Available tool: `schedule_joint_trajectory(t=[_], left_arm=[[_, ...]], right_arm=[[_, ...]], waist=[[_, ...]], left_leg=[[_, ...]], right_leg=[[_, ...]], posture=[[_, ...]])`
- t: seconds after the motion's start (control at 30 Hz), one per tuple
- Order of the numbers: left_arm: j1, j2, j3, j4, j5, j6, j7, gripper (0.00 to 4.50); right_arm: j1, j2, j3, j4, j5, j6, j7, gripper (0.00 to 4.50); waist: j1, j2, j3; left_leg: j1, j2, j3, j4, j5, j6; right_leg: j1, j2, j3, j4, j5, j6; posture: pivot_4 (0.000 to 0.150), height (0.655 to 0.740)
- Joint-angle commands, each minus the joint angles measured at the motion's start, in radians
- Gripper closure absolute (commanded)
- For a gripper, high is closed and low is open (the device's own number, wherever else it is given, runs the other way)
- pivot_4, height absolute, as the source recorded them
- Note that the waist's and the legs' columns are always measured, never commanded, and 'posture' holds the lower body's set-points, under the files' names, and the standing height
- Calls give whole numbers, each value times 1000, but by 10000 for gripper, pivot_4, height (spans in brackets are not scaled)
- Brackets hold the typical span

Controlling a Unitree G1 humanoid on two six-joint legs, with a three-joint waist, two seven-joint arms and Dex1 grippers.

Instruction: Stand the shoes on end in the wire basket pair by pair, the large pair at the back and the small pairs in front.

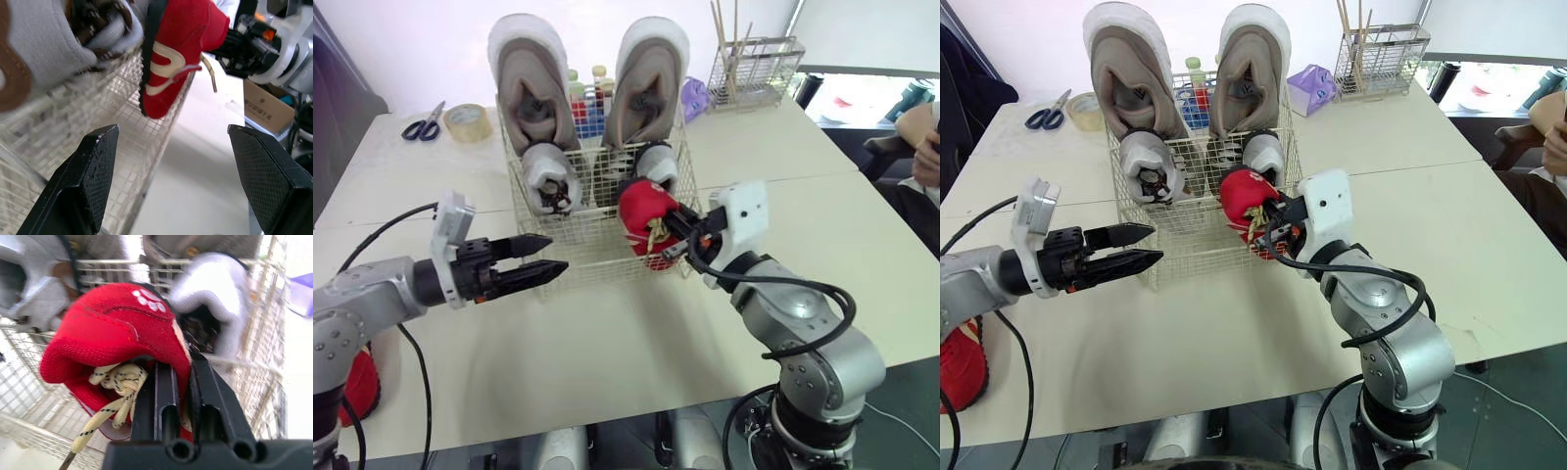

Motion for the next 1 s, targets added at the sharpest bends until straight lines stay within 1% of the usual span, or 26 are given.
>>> schedule_joint_trajectory(t=[0.03, 0.13, 0.23, 0.3, 0.33, 0.37, 0.53, 0.6, 0.67, 0.73, 0.83, 0.87, 0.93, 1.0], left_arm=[[-14, 3, 11, -4, 5, -2, -13, 7909], [-10, 5, 17, -6, 4, 0, -13, 7909], [-4, 5, 26, -14, -2, 5, -3, 7909], [3, 7, 34, -16, -4, 6, -2, 7909], [6, 8, 37, -16, -4, 7, -1, 7909], [7, 9, 39, -16, -4, 7, 0, 7909], [14, 10, 45, -16, -2, 8, 0, 7909], [17, 11, 49, -14, -2, 10, -2, 7909], [20, 13, 60, -5, -6, 12, -2, 7909], [23, 12, 73, 3, -12, 15, 3, 7909], [38, 4, 93, -6, -18, 20, 24, 7909], [47, 1, 106, -14, -29, 25, 38, 7909], [76, -1, 156, -30, -63, 37, 73, 7909], [101, 2, 219, -38, -106, 47, 131, 7909]], right_arm=[[28, 30, -74, -15, -14, 32, -60, 44659], [30, 38, -81, -10, -10, 35, -67, 44659], [34, 20, -73, -9, 6, 35, -50, 33142], [34, 9, -76, -17, 22, 35, -35, 22367], [35, -9, -78, -25, 33, 29, -15, 17909], [38, -34, -80, -32, 42, 23, 4, 15279], [126, -213, -114, -92, 101, -82, 158, 15279], [194, -279, -171, -109, 159, -166, 270, 15279], [261, -348, -257, -97, 231, -281, 419, 15279], [266, -386, -308, -68, 295, -338, 492, 15279], [193, -423, -330, 5, 401, -333, 529, 15279], [174, -449, -339, 28, 446, -328, 562, 15279], [132, -541, -358, 62, 616, -261, 659, 15279], [68, -653, -358, 115, 843, -163, 733, 15279]], waist=[[-1, 0, 0], [0, 0, 0], [-1, -2, -1], [-8, -2, -1], [-9, -2, -1], [-10, -2, -1], [-8, -2, -1], [-8, -2, -1], [-7, -2, -1], [-8, -2, -1], [-15, -2, -1], [-14, -2, -1], [-10, -2, -1], [-9, -2, 0]], left_leg=[[0, 0, 0, 0, 0, 0], [0, 0, 0, 0, 0, 0], [0, 0, -1, 0, 0, 0], [0, 0, -3, 0, 0, 0], [0, 0, -4, 0, 0, 0], [0, 0, -5, 0, 0, 0], [0, 0, -5, -1, 0, 0], [0, 0, -5, -1, 0, 0], [0, 0, -5, -1, 0, 0], [0, 0, -5, -1, 0, 0], [2, 1, -5, -1, 0, 0], [2, 1, -5, -1, 0, 0], [2, 1, -7, -1, 0, 0], [1, 2, -7, -1, 0, 0]], right_leg=[[0, 0, 0, 0, 0, 0], [0, 0, 0, 0, 0, 0], [1, 0, 0, 0, 0, 0], [1, 0, 0, 0, 0, 0], [1, 0, 0, 0, 0, 0], [0, 0, 0, 0, 0, 0], [0, 1, 0, 0, 0, 0], [0, 1, 0, -1, 0, 0], [0, 1, 0, -1, -1, 0], [0, 1, 0, -1, -1, 0], [1, 1, 0, -1, 0, 0], [1, 2, 0, -1, 0, 0], [1, 2, 0, -1, 0, 0], [0, 1, 0, -1, -1, 0]], posture=[[1500, 7400], [1500, 7400], [1500, 7400], [1500, 7400], [1500, 7400], [1500, 7400], [1500, 7400], [1500, 7400], [1500, 7400], [1500, 7400], [1500, 7400], [1500, 7400], [1500, 7400], [1500, 7400]])
